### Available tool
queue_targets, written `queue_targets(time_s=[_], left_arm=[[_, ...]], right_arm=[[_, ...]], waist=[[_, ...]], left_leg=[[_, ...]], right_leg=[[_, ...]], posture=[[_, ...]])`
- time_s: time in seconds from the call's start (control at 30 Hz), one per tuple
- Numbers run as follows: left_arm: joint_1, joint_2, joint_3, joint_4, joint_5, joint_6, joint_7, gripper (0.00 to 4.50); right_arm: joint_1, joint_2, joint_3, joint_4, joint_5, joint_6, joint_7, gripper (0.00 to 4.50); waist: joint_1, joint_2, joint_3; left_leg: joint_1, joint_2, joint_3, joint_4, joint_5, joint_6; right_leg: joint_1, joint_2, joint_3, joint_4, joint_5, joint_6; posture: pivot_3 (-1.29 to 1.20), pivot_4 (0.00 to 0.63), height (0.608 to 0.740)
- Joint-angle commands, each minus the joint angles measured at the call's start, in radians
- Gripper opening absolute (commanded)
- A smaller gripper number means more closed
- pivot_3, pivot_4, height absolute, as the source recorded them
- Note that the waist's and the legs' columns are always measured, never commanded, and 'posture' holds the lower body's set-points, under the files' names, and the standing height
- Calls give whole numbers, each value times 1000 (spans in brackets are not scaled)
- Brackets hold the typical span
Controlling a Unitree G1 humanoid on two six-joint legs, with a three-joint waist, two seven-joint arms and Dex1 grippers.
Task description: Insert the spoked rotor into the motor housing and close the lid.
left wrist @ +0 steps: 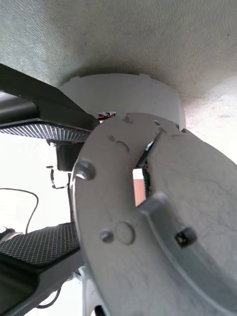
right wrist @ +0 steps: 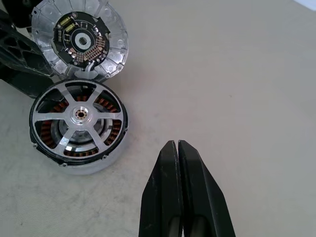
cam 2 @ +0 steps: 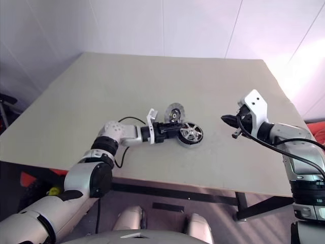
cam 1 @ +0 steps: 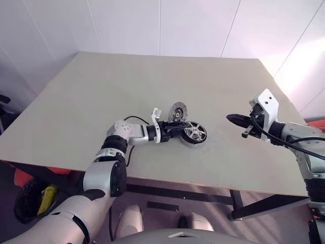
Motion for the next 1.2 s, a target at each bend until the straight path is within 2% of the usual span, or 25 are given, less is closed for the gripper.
queue_targets(time_s=[0.03, 0.5, 0.63, 0.9, 1.2], left_arm=[[19, 18, -33, -96, 0, 44, -36, 2545], [104, 79, -15, -393, -42, 126, 3, 2545], [148, 97, -29, -472, -20, 64, 6, 2545], [187, 158, -31, -571, -12, -37, 16, 2545], [187, 183, -47, -593, -11, -73, 23, 2545]], right_arm=[[-27, 3, 1, -10, 1, -23, 6, 0], [-45, 46, 41, -46, 18, -13, 15, 0], [-51, 126, 110, -61, 16, 2, 2, 0], [-54, 264, 223, 33, -40, 0, -53, 0], [-46, 290, 227, 80, -63, -24, -64, 0]], waist=[[-2, 0, 0], [-7, 0, 0], [-11, 0, 0], [-11, 1, 1], [-11, 1, 1]], left_leg=[[0, 0, 0, 0, 0, 0], [-1, 0, 0, 0, 0, 0], [-1, 0, 0, 0, 0, 0], [-2, 1, 0, -1, -2, -3], [0, 0, 0, -1, -2, -4]], right_leg=[[0, 0, 0, 0, 0, 0], [-1, 0, 0, 0, 0, -1], [-1, 0, 0, 0, 0, -1], [-2, -1, 0, 0, 0, -1], [0, -1, 0, 0, 0, 0]], posture=[[0, 0, 740], [0, 0, 740], [0, 0, 740], [0, 0, 740], [0, 0, 740]])
